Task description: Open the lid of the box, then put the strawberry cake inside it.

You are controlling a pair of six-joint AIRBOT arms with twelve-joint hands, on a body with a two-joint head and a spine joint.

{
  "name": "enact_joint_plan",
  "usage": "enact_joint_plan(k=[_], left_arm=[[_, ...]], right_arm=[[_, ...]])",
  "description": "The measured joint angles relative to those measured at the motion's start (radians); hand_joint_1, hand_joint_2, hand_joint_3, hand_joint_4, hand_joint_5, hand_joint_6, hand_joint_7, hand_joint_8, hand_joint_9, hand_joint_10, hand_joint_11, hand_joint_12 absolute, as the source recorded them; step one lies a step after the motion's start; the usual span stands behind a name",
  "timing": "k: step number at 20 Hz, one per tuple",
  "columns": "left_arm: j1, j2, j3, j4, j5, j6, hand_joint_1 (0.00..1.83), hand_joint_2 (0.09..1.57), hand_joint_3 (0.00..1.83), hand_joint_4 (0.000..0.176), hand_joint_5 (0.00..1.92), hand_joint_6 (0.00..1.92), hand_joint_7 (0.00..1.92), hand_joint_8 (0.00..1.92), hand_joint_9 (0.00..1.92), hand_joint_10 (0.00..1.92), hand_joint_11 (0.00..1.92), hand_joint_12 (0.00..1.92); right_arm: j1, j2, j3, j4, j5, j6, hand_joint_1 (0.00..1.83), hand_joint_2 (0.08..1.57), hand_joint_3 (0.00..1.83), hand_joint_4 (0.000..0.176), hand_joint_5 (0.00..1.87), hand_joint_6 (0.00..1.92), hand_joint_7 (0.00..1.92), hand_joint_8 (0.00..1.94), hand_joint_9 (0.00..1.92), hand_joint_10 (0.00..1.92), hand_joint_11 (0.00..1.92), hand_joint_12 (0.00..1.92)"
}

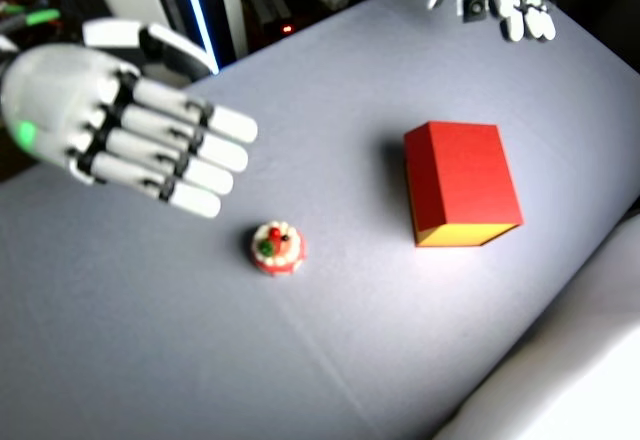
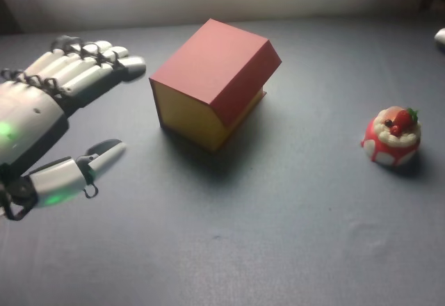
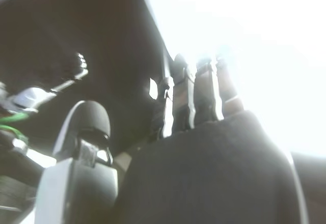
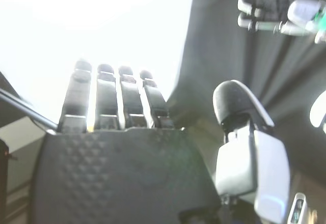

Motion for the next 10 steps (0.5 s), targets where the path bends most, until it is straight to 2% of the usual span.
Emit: enact_joint_plan(k=[1, 2, 4, 5, 7, 10], left_arm=[[-0.014, 0.004, 0.000, 0.013, 0.045, 0.017, 0.55, 1.50, 0.01, 0.000, 0.12, 0.06, 0.09, 0.00, 0.02, 0.04, 0.00, 0.22], [-0.030, 0.006, 0.000, 0.026, 0.083, 0.032, 0.56, 1.50, 0.00, 0.000, 0.12, 0.04, 0.07, 0.00, 0.02, 0.03, 0.00, 0.17], [-0.073, 0.006, 0.000, 0.075, 0.172, 0.068, 0.53, 1.49, 0.00, 0.000, 0.12, 0.02, 0.10, 0.01, 0.13, 0.06, 0.00, 0.53], [-0.098, 0.006, 0.000, 0.098, 0.214, 0.087, 0.51, 1.49, 0.00, 0.000, 0.12, 0.02, 0.10, 0.00, 0.13, 0.06, 0.00, 0.58], [-0.132, 0.014, -0.005, 0.125, 0.270, 0.139, 0.53, 1.45, 0.00, 0.000, 0.10, 0.01, 0.09, 0.00, 0.11, 0.05, 0.00, 0.59], [-0.177, 0.018, -0.029, 0.136, 0.337, 0.237, 0.52, 1.36, 0.00, 0.007, 0.01, 0.00, 0.02, 0.00, 0.04, 0.02, 0.00, 0.43]], right_arm=[[0.008, 0.005, -0.005, -0.008, -0.032, -0.027, 0.37, 1.46, 0.00, 0.000, 0.00, 0.00, 0.00, 0.00, 0.00, 0.00, 0.00, 0.20], [0.018, 0.008, -0.006, -0.021, -0.061, -0.050, 0.41, 1.46, 0.00, 0.000, 0.00, 0.00, 0.00, 0.00, 0.00, 0.00, 0.00, 0.10], [0.032, 0.017, -0.015, -0.038, -0.124, -0.095, 0.48, 1.44, 0.00, 0.000, 0.00, 0.00, 0.00, 0.00, 0.00, 0.00, 0.00, 0.00], [0.039, 0.022, -0.016, -0.045, -0.152, -0.114, 0.50, 1.42, 0.00, 0.000, 0.00, 0.00, 0.00, 0.00, 0.00, 0.00, 0.00, 0.00], [0.052, 0.032, -0.019, -0.045, -0.181, -0.152, 0.47, 1.40, 0.00, 0.000, 0.00, 0.00, 0.00, 0.00, 0.00, 0.00, 0.00, 0.00], [0.080, 0.047, -0.039, -0.048, -0.217, -0.246, 0.55, 1.34, 0.00, 0.000, 0.00, 0.00, 0.00, 0.00, 0.00, 0.00, 0.00, 0.00]])
